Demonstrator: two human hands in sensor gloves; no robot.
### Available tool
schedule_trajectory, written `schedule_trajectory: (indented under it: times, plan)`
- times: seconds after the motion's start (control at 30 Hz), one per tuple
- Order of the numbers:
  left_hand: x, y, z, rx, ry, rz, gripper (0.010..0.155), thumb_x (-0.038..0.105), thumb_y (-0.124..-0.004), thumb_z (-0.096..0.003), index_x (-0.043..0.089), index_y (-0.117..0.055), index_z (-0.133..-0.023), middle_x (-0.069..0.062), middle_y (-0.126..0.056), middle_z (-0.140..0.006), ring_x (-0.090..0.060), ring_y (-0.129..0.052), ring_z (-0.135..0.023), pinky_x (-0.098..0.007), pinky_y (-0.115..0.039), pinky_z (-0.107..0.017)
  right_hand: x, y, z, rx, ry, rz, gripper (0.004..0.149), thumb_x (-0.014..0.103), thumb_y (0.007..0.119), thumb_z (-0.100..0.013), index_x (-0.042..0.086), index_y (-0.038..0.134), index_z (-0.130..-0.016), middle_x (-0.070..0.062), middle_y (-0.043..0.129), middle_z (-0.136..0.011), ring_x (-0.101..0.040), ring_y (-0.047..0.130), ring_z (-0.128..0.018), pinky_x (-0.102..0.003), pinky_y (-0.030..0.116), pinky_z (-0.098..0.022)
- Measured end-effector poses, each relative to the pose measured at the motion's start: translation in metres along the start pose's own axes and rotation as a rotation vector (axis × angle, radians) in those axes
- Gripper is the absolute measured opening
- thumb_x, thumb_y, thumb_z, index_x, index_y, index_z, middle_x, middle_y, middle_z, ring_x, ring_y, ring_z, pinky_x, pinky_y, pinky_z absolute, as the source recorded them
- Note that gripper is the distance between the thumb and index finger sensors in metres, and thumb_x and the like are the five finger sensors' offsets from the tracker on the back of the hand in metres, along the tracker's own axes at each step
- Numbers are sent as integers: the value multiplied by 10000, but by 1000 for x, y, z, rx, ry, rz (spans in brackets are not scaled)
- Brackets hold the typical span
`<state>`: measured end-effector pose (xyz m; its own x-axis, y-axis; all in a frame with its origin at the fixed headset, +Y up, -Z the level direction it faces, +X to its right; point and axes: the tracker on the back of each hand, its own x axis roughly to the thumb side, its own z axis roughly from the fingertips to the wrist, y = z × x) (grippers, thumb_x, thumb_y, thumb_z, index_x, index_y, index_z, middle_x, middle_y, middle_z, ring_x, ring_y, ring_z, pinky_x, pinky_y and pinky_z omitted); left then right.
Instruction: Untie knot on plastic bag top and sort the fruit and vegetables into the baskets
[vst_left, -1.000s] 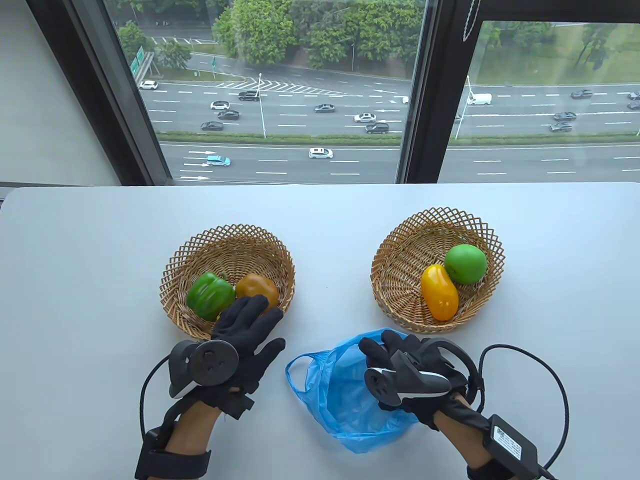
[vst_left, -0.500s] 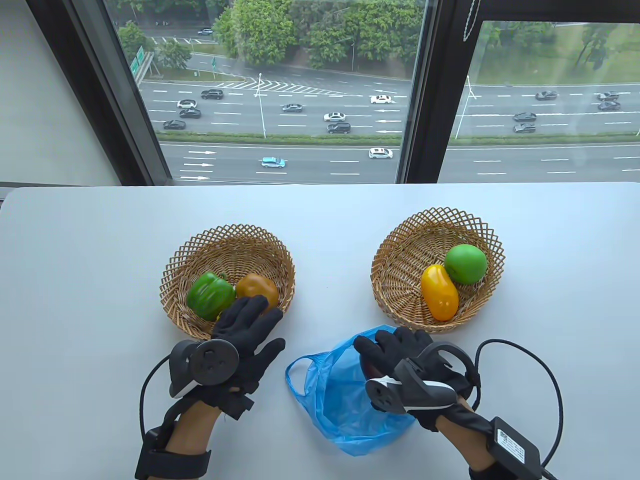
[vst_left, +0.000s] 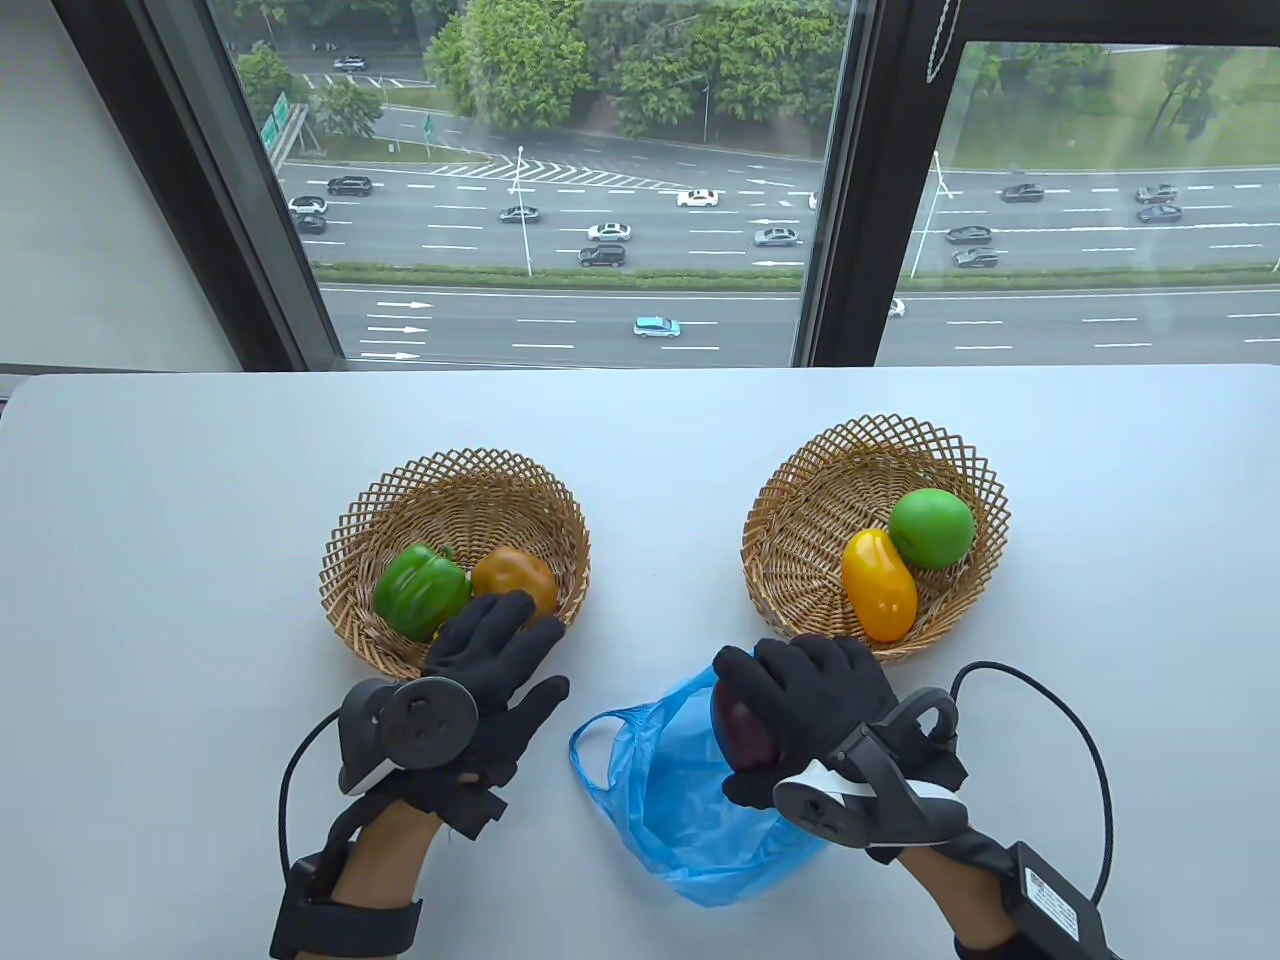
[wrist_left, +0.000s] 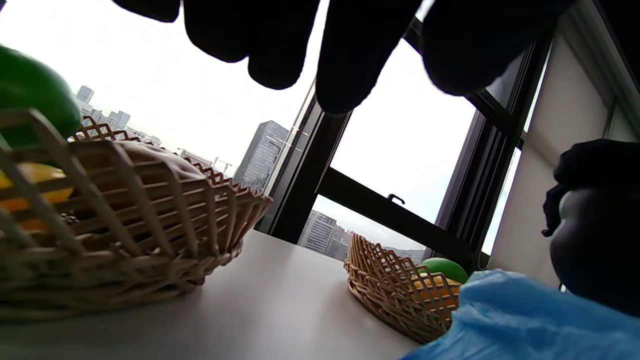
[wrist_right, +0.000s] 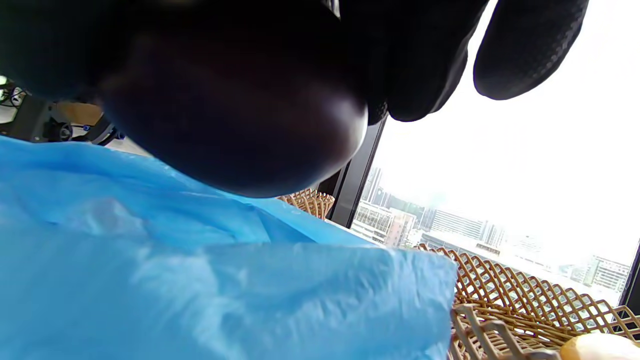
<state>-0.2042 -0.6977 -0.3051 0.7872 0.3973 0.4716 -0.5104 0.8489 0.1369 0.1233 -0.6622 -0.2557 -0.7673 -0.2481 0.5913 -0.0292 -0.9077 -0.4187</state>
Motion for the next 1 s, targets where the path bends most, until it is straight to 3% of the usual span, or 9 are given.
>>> schedule_trajectory:
  times: [0.5,1.0]
  plan:
    - [-1,0,0,2,3,2,656,553,-743,-481,219,-773,-1045,-143,-635,-1166,-449,-526,-1048,-659,-479,-712,-32,-13,9,-164,111,-50,1023,790,732,-347,194,521,-1150,-161,754,-1030,-447,827,-842,-673,696,-613]
    - [-1,0,0,1,3,2,655,553,-744,-480,221,-774,-1044,-142,-635,-1165,-447,-525,-1049,-658,-479,-713,-59,-16,17,-232,216,-99,945,676,636,-433,151,386,-1178,-273,660,-1093,-475,811,-837,-682,675,-611]
